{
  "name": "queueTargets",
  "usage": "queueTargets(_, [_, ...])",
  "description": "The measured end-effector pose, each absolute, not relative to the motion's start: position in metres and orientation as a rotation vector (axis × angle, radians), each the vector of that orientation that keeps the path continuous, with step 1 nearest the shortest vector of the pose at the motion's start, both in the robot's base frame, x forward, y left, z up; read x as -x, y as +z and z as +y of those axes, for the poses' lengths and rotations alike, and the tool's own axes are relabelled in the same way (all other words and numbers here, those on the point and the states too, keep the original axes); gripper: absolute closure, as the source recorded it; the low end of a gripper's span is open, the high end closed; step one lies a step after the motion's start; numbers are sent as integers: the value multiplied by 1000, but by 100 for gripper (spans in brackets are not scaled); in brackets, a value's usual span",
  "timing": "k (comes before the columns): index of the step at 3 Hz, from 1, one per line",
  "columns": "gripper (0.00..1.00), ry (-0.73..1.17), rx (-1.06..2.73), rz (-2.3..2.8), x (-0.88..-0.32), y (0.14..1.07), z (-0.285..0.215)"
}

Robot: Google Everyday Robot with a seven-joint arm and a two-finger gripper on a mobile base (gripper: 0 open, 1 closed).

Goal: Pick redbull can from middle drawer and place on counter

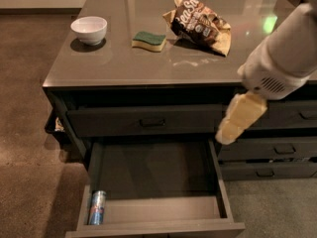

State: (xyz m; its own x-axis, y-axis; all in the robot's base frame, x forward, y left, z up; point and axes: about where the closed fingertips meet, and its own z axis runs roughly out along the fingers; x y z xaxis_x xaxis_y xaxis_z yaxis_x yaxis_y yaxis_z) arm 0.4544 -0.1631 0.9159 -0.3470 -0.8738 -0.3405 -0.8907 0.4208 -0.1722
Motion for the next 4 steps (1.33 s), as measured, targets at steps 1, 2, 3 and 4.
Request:
queueTargets(1, [0, 200, 1381, 2382, -465, 852, -110])
queueTargets(2, [0, 304, 1276, 2451, -471, 792, -54])
queueTargets(3, [0, 429, 1154, 2528, -468, 734, 4])
queueTargets(4, [0, 448, 1042, 2560, -472, 734, 7])
